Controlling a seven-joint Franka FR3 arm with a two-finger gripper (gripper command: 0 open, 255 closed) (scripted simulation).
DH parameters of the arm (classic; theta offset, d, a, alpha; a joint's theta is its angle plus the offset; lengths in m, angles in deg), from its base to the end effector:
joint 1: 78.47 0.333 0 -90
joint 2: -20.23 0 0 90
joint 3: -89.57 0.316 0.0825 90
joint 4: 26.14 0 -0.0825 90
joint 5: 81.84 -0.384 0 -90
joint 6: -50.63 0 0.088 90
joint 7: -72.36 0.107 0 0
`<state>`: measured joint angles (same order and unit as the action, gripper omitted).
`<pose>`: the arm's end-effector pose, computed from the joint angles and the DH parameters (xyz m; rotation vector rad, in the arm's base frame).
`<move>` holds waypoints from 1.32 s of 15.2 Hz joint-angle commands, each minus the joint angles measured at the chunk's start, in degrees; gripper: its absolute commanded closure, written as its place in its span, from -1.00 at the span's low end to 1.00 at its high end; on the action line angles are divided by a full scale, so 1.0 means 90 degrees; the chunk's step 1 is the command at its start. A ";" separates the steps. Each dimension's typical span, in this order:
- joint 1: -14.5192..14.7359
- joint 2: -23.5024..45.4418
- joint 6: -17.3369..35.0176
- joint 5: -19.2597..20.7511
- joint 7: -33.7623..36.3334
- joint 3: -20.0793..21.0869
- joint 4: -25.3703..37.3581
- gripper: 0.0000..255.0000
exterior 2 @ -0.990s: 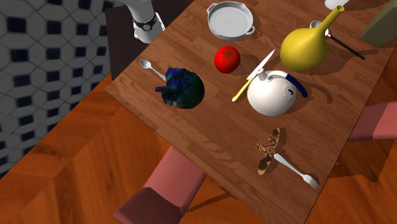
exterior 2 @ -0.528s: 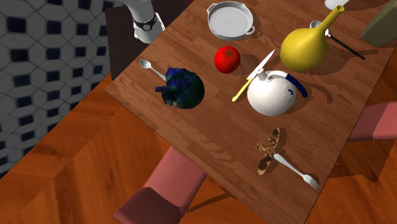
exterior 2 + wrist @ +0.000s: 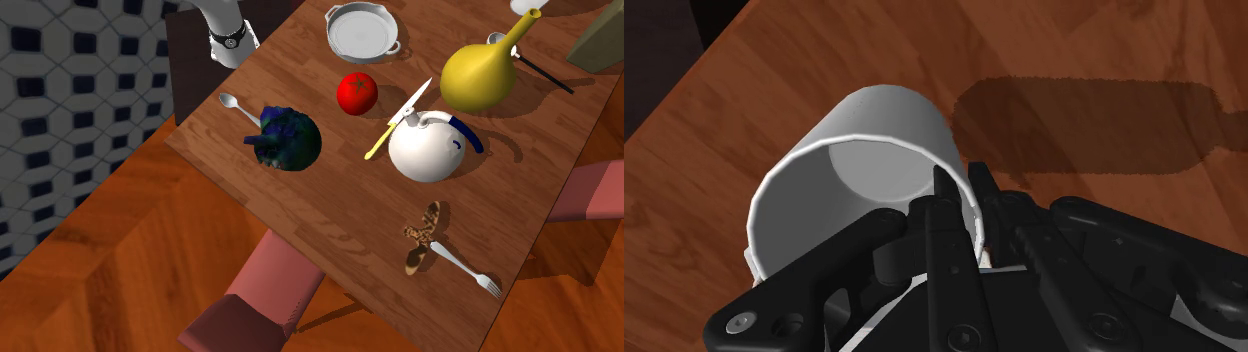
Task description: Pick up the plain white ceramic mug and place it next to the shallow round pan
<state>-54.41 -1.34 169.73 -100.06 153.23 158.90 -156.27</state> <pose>-0.0594 0.4887 0.4029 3.1103 0.0394 0.1166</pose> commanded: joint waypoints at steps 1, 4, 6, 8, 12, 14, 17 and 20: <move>-0.0121 0.0107 0.0189 0.0049 0.0064 0.0184 -0.0081 1.00; -0.0327 0.0270 0.0480 0.0135 0.0157 0.0476 -0.0218 1.00; -0.0501 0.0391 0.0677 0.0210 0.0231 0.0704 -0.0304 1.00; -0.0632 0.0470 0.0802 0.0262 0.0281 0.0867 -0.0355 1.00; -0.0633 0.0468 0.0802 0.0260 0.0280 0.0868 -0.0355 1.00; -0.0633 0.0468 0.0802 0.0260 0.0280 0.0868 -0.0355 1.00; -0.0633 0.0468 0.0802 0.0260 0.0279 0.0868 -0.0355 -1.00; -0.0633 0.0468 0.0802 0.0260 0.0279 0.0868 -0.0355 -1.00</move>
<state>-60.11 2.87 176.94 -97.72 155.74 166.70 -159.47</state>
